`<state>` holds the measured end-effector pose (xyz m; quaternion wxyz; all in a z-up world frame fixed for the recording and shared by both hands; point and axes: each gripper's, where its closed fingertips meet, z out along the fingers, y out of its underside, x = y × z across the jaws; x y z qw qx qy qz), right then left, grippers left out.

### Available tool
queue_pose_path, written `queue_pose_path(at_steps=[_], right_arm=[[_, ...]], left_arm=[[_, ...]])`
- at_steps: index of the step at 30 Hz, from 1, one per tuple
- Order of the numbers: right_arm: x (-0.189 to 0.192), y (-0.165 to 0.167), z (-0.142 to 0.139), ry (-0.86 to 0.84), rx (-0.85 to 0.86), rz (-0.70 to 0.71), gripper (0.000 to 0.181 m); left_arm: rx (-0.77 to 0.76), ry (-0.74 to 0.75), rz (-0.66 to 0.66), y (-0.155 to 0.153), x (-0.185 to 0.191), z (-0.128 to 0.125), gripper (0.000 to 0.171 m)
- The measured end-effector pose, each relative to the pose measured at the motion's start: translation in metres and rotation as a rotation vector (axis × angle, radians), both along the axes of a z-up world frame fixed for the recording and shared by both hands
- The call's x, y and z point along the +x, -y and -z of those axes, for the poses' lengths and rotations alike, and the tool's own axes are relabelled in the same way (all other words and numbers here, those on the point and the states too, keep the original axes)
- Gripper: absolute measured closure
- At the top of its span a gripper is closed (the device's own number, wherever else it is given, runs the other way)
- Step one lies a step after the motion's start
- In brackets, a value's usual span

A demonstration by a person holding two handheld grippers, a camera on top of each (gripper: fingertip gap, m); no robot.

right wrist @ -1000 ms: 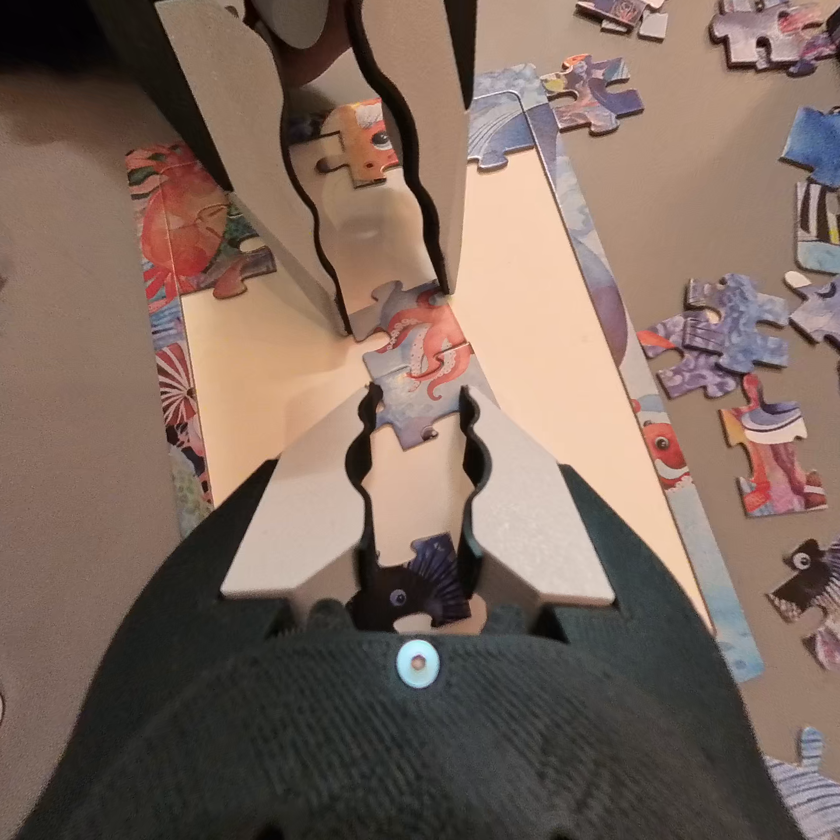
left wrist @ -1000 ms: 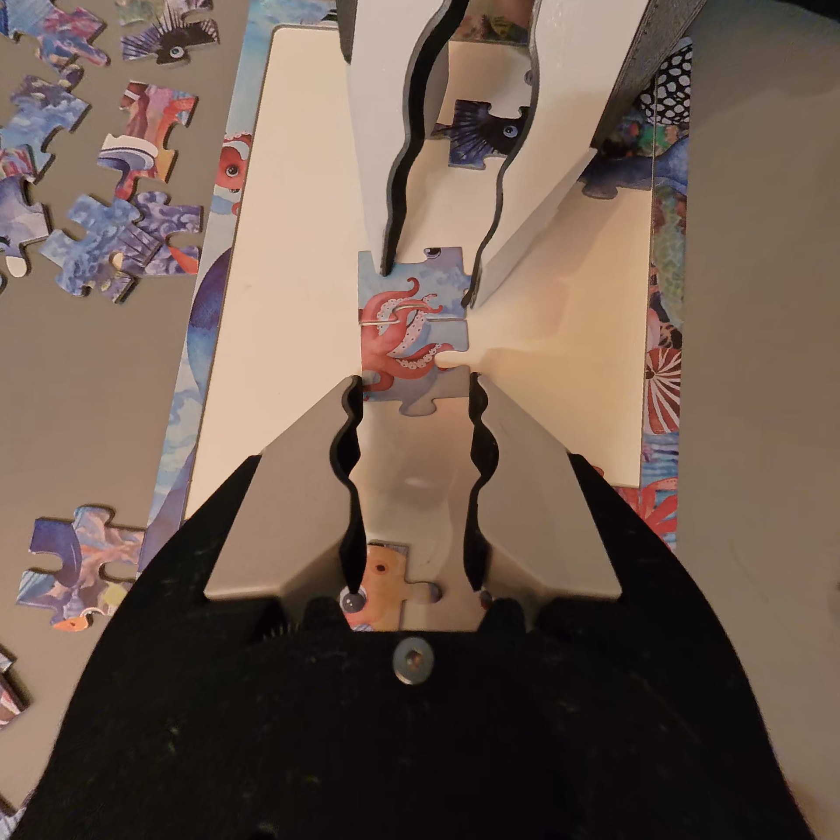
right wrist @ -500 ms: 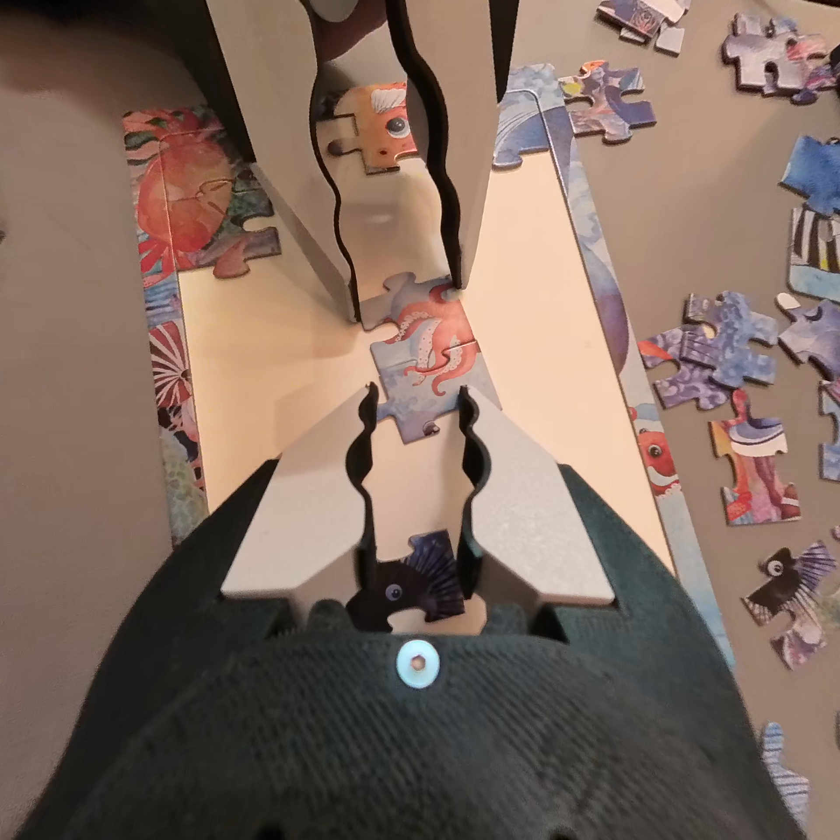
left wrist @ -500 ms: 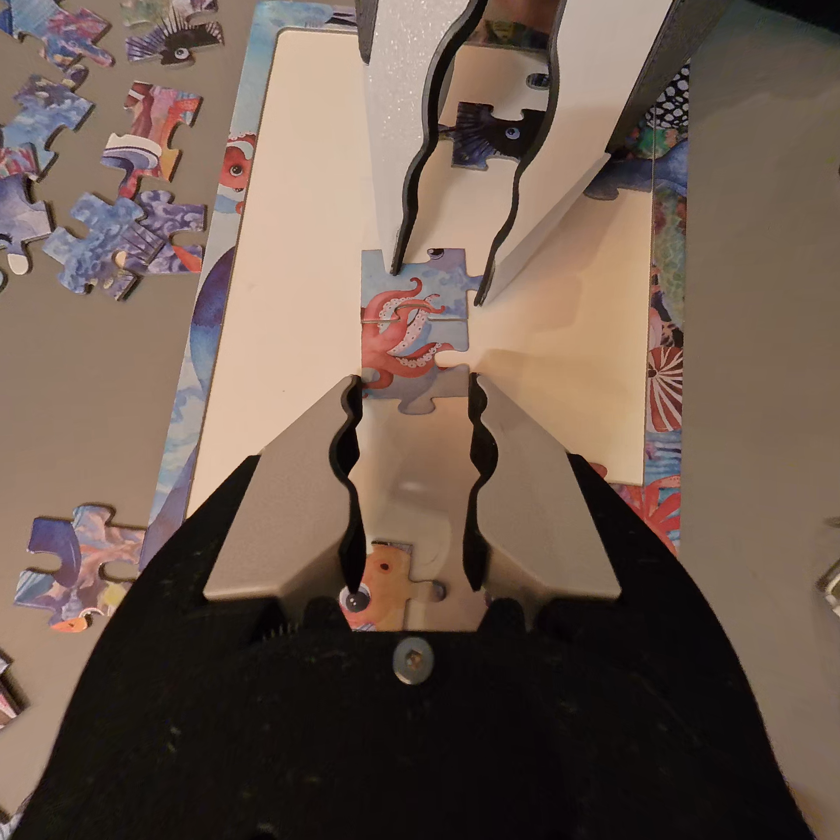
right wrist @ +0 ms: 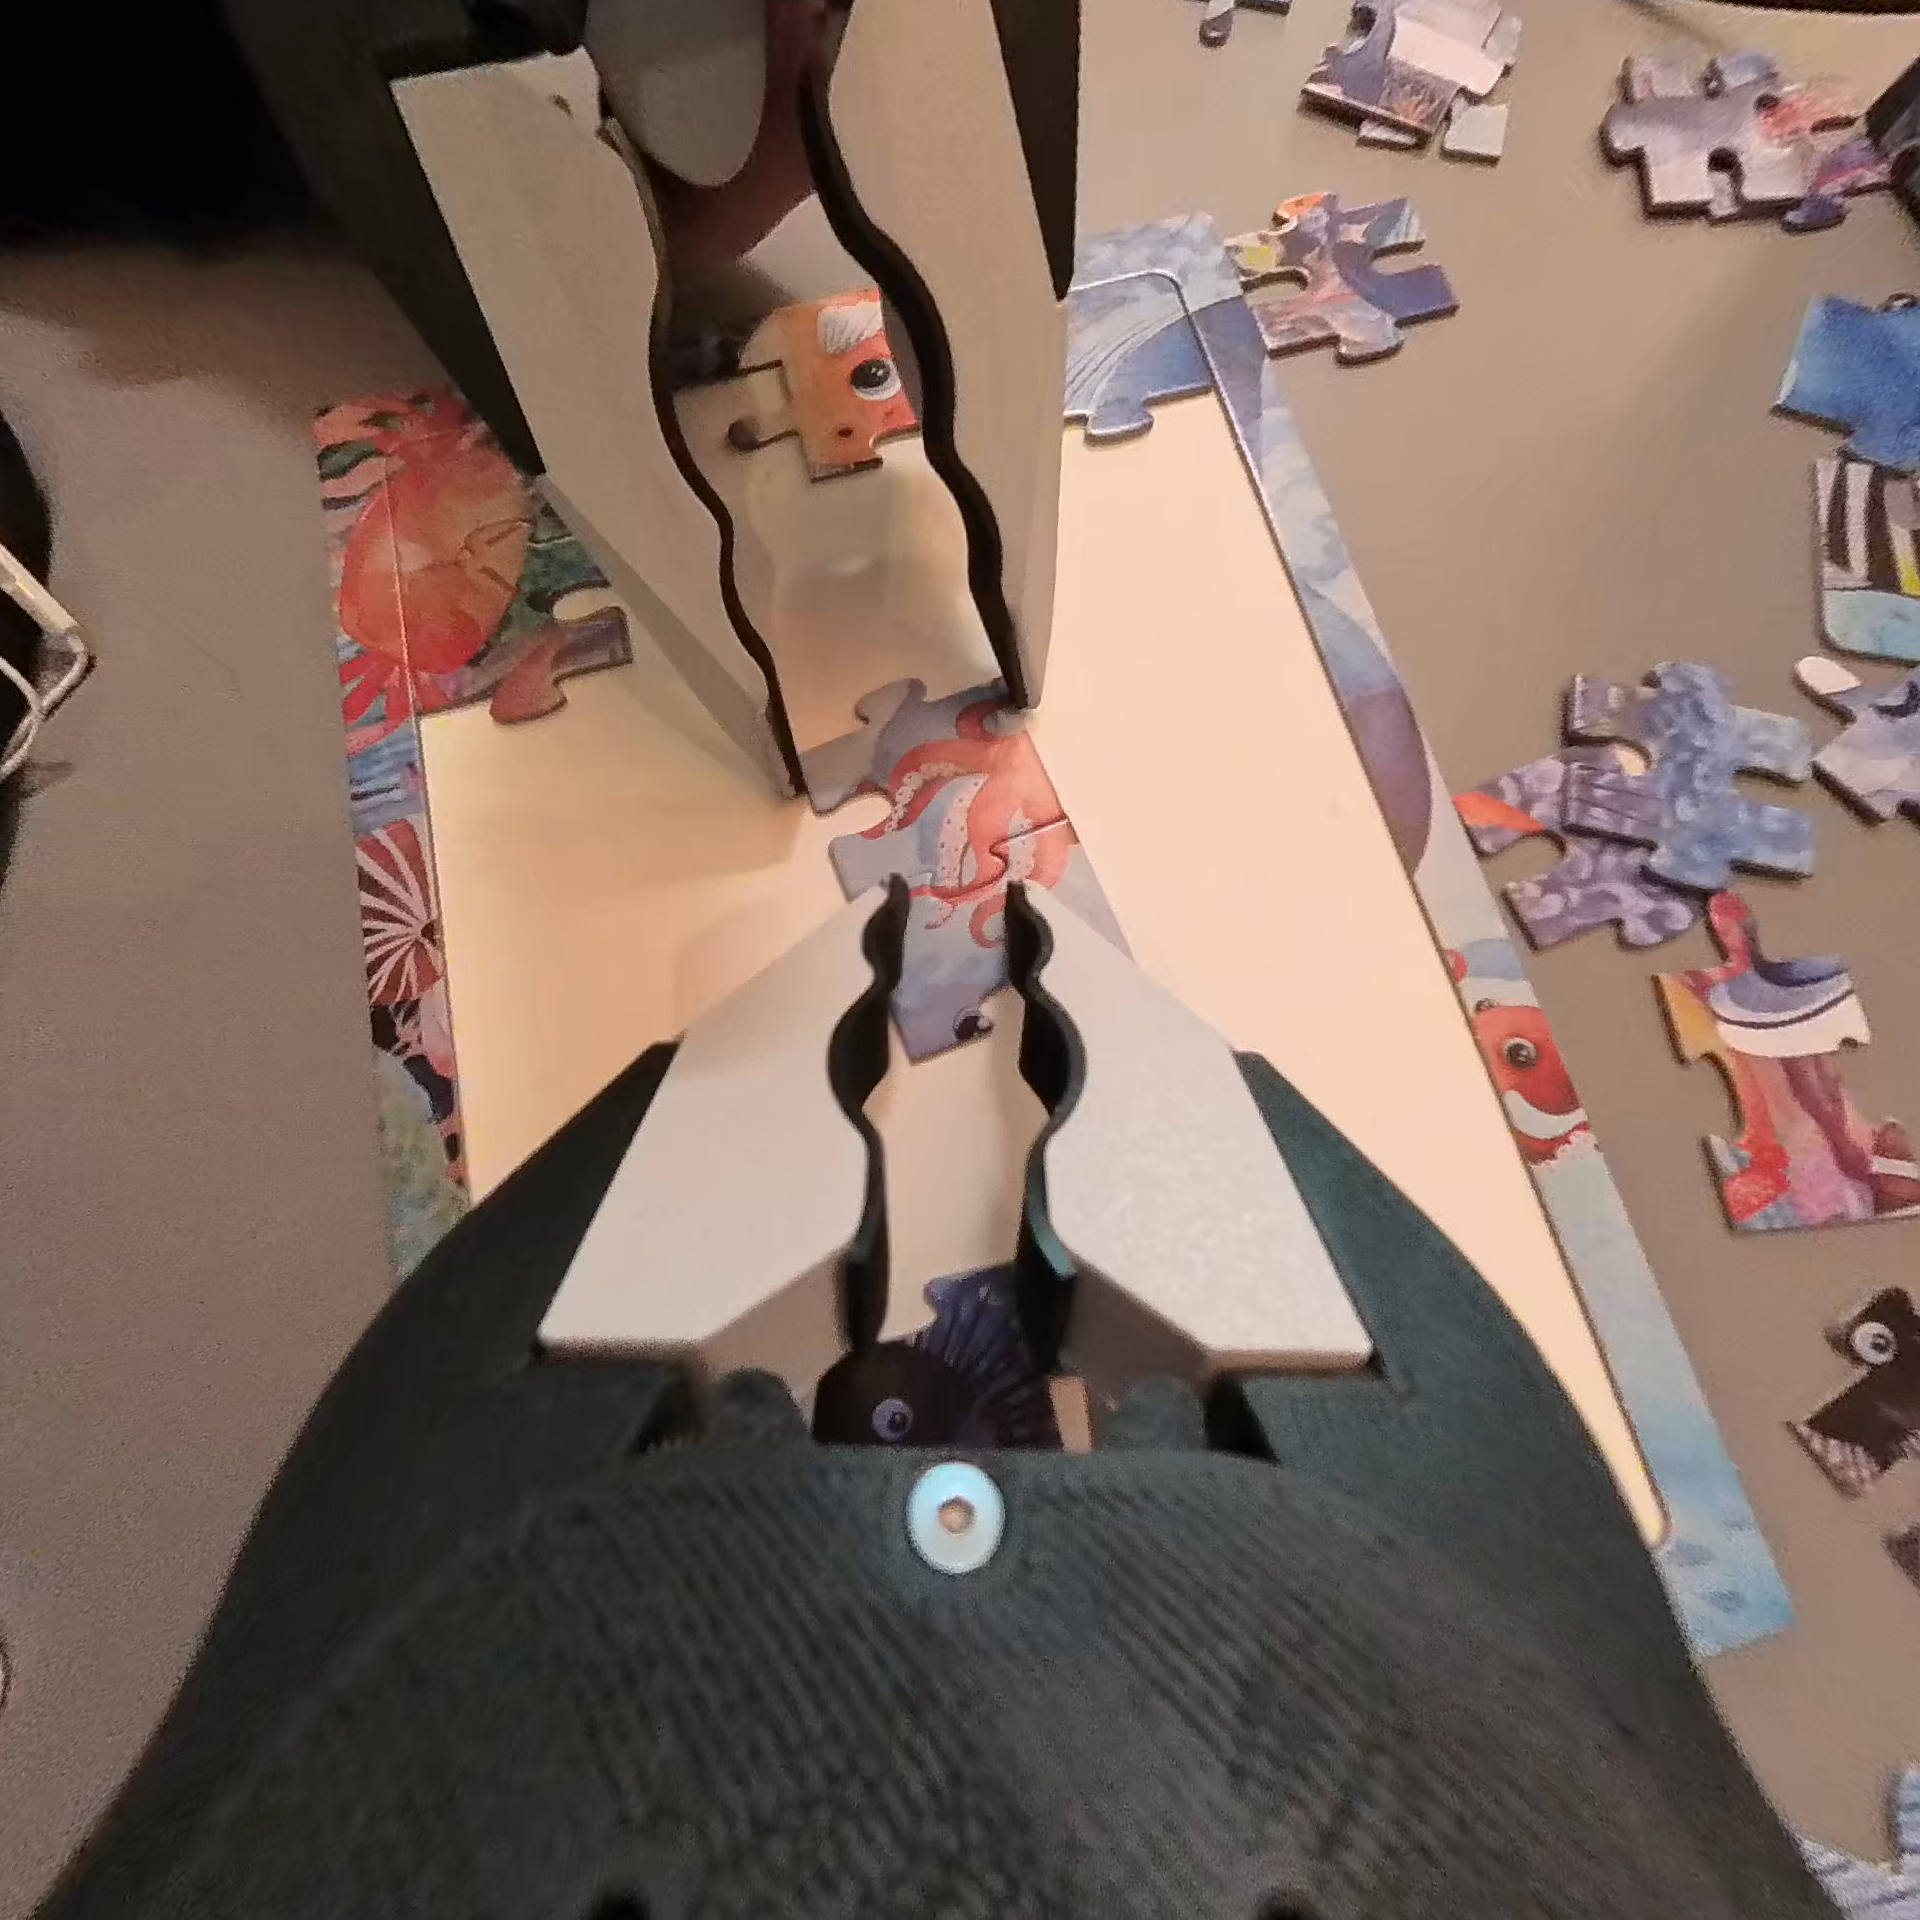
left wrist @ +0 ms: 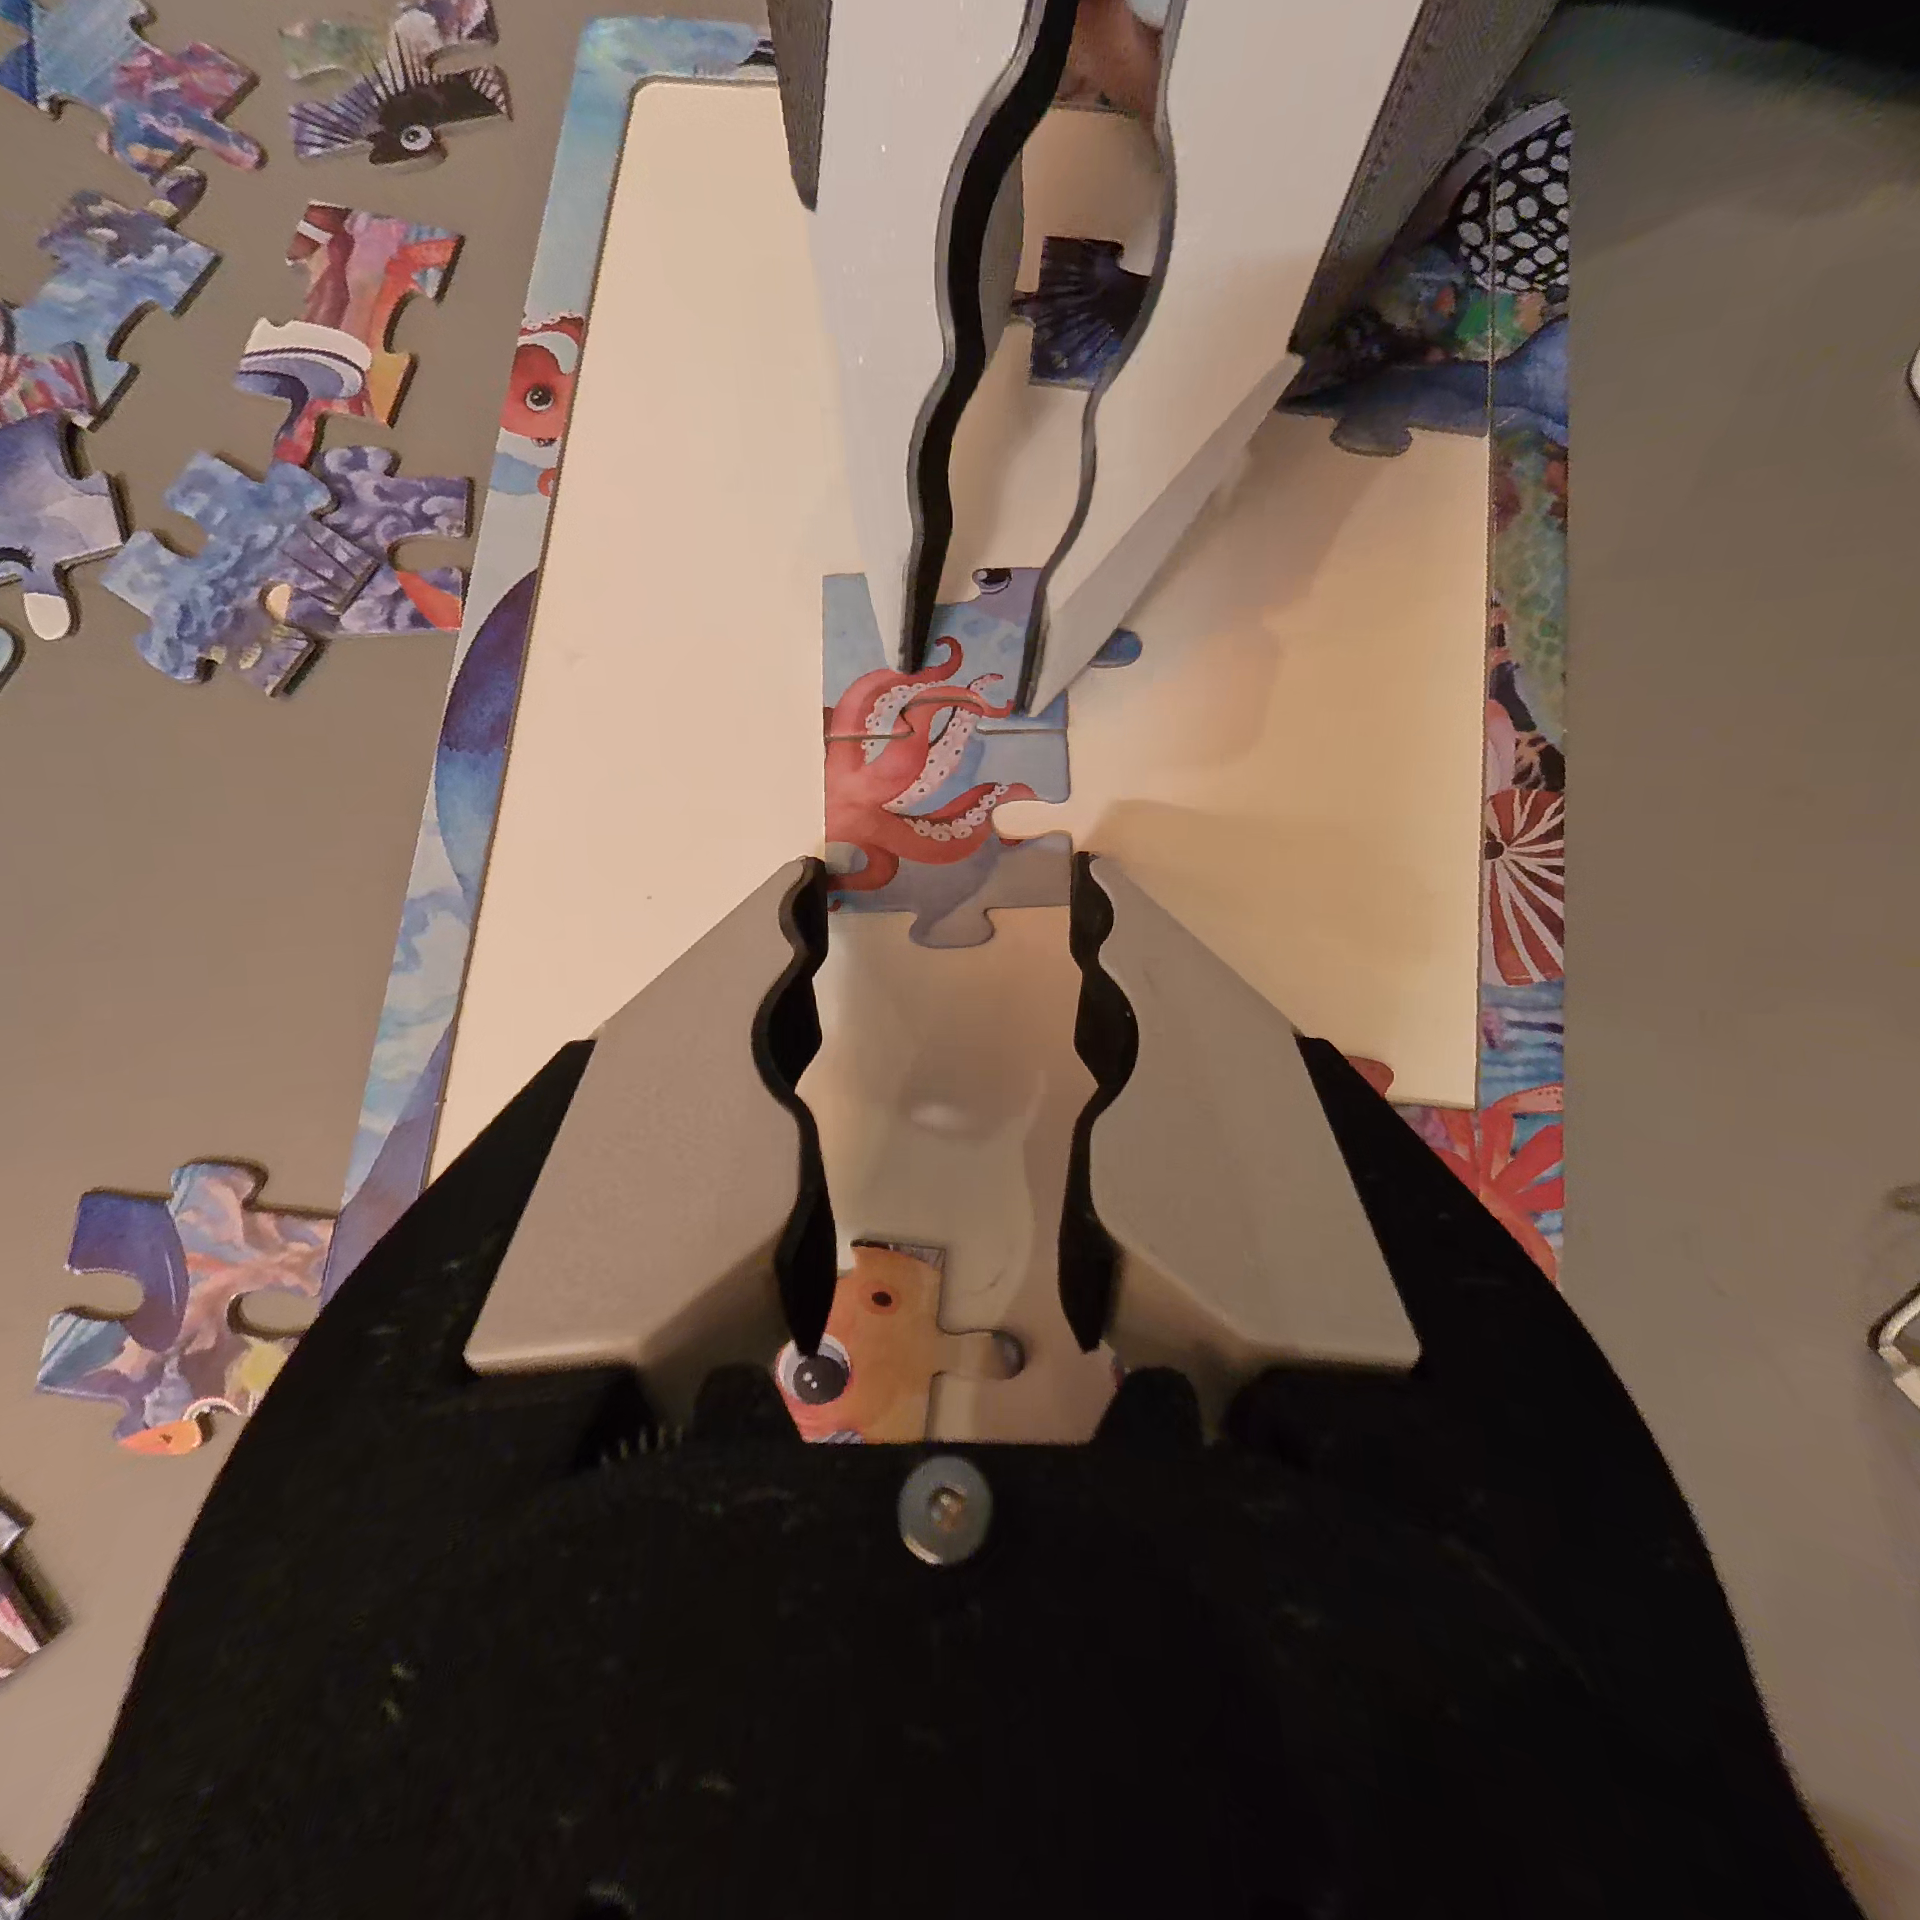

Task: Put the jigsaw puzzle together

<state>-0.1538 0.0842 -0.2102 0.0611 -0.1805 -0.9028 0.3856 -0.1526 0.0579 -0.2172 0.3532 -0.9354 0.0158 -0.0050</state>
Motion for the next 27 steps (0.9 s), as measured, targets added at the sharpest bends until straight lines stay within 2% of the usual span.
queue_pose_path(at_steps=[11, 13, 16, 19, 27], right_arm=[[-0.002, 0.002, 0.0, -0.025, -0.027, -0.001, 0.172], [0.0, 0.002, -0.003, -0.04, -0.032, -0.015, 0.164], [-0.002, 0.0, -0.016, -0.017, -0.128, -0.012, 0.156], [-0.009, -0.016, -0.006, -0.022, -0.059, 0.023, 0.152], [-0.007, -0.015, 0.0, -0.027, -0.035, 0.02, 0.156]], left_arm=[[0.045, 0.028, 0.024, -0.003, 0.001, -0.001, 0.126], [0.04, 0.017, 0.027, -0.002, 0.001, -0.001, 0.126], [0.041, 0.009, 0.029, -0.002, 0.001, -0.001, 0.126], [0.049, -0.001, 0.04, -0.003, 0.001, -0.001, 0.126], [0.063, 0.016, 0.052, -0.003, 0.002, -0.001, 0.126]])
